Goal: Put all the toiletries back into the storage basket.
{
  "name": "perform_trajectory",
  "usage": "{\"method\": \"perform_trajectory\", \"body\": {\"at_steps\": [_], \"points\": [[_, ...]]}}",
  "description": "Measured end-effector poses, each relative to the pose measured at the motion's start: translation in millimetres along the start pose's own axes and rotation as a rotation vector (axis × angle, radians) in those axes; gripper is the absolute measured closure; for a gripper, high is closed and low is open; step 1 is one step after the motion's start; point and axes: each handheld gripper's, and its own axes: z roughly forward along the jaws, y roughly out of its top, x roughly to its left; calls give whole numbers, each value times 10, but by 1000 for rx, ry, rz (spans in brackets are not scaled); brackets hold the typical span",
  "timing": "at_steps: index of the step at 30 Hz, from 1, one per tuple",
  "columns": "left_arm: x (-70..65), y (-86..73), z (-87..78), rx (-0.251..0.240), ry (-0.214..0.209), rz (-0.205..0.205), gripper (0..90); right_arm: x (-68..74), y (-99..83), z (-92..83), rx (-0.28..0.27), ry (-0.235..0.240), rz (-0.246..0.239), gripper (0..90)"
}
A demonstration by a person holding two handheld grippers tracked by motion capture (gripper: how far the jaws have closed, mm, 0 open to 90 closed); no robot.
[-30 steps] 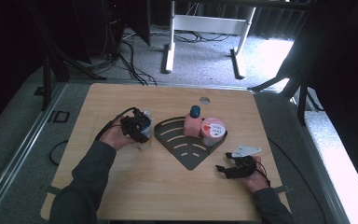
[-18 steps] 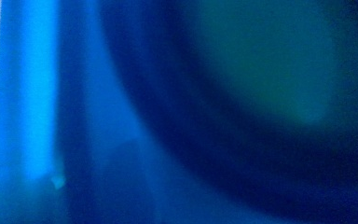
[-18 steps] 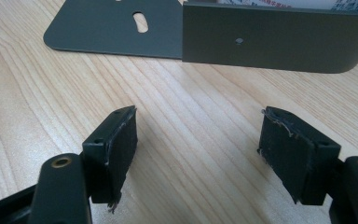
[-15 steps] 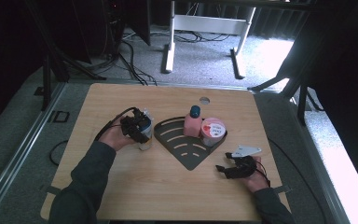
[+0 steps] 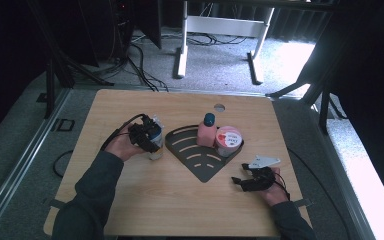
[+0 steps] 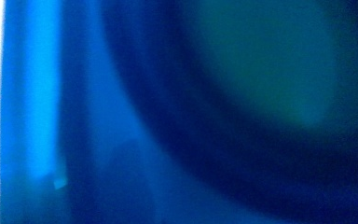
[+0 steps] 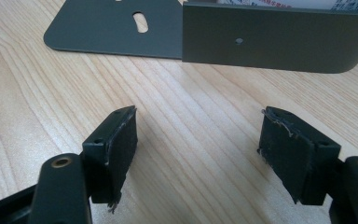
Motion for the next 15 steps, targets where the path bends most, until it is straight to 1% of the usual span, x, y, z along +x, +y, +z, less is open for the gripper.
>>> {"method": "perform_trajectory", "body": {"at_steps": [7, 15], "points": [[1, 15, -23, -5, 2, -11, 558, 0, 0, 0, 0, 0, 0, 275], [-2, 40, -63, -17, 10, -13, 558, 0, 0, 0, 0, 0, -1, 275]]}}
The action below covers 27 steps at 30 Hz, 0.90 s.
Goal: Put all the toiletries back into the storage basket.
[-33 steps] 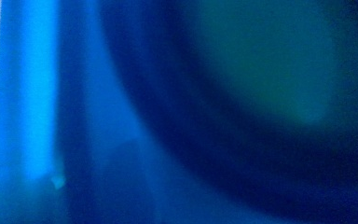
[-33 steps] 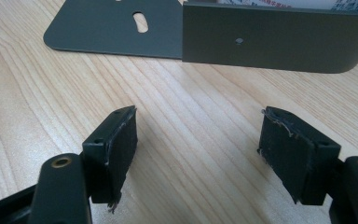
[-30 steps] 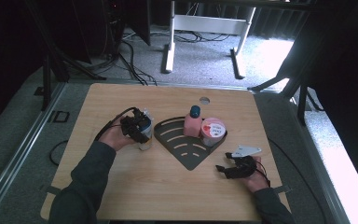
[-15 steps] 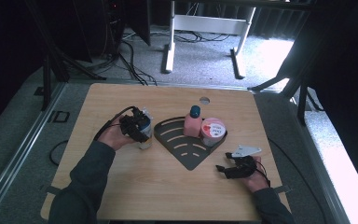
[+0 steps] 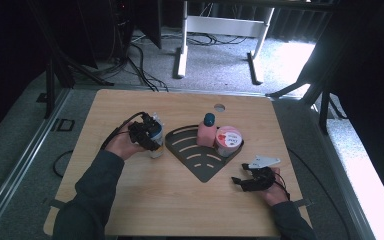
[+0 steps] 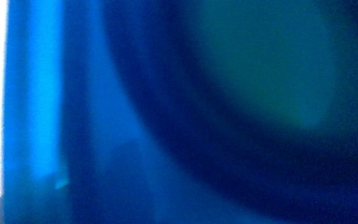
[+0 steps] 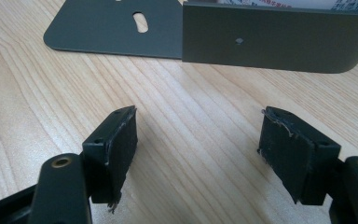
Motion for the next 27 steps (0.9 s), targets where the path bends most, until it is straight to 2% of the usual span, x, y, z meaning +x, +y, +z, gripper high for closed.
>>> {"method": "perform_trajectory", "body": {"at_steps": [15, 27], "points": [[3, 89, -111, -28, 2, -8, 558, -1, 0, 0, 0, 0, 1, 275], [-16, 191, -119, -35, 8, 10, 558, -2, 0, -1, 0, 1, 2, 275]]}}
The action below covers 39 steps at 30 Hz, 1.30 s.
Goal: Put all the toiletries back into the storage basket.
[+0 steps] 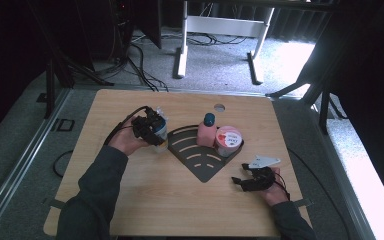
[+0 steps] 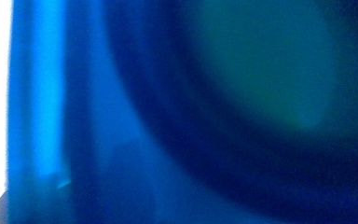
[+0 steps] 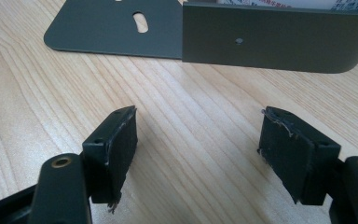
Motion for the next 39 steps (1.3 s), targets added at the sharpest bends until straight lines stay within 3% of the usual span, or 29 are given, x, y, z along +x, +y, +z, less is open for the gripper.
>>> {"method": "perform_trajectory", "body": {"at_steps": [30, 39], "points": [[-118, 321, 30, -10, 9, 35, 558, -1, 0, 0, 0, 2, 0, 273], [-121, 375, 72, -18, 9, 26, 558, -2, 0, 0, 0, 3, 1, 272]]}}
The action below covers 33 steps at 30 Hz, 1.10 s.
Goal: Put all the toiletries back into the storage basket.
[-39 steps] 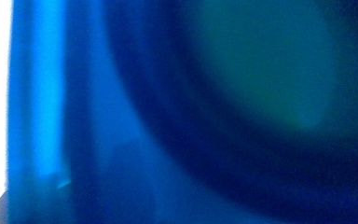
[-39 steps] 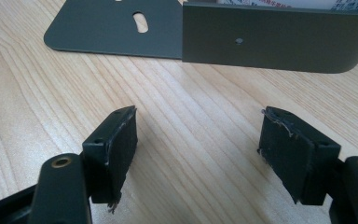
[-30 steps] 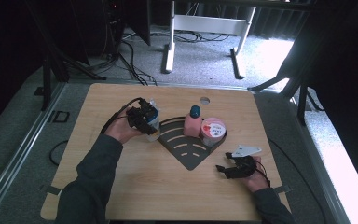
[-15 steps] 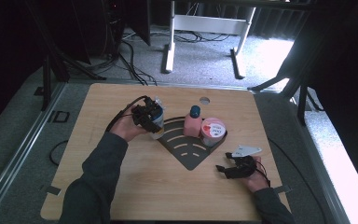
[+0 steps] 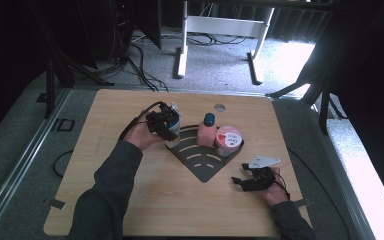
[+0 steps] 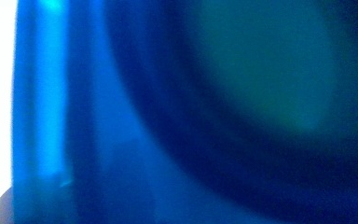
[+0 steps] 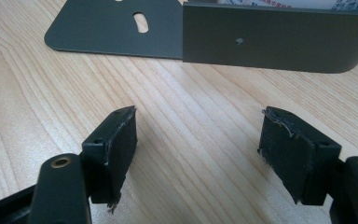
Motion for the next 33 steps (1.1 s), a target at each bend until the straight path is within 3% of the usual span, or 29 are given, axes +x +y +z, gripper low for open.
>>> {"method": "perform_trajectory", "body": {"at_steps": [19, 33], "points": [[22, 87, 108, -10, -9, -38, 558, 0, 0, 0, 0, 0, 0, 272], [20, 145, 221, 5, -28, -37, 558, -2, 0, -1, 0, 1, 1, 273]]}}
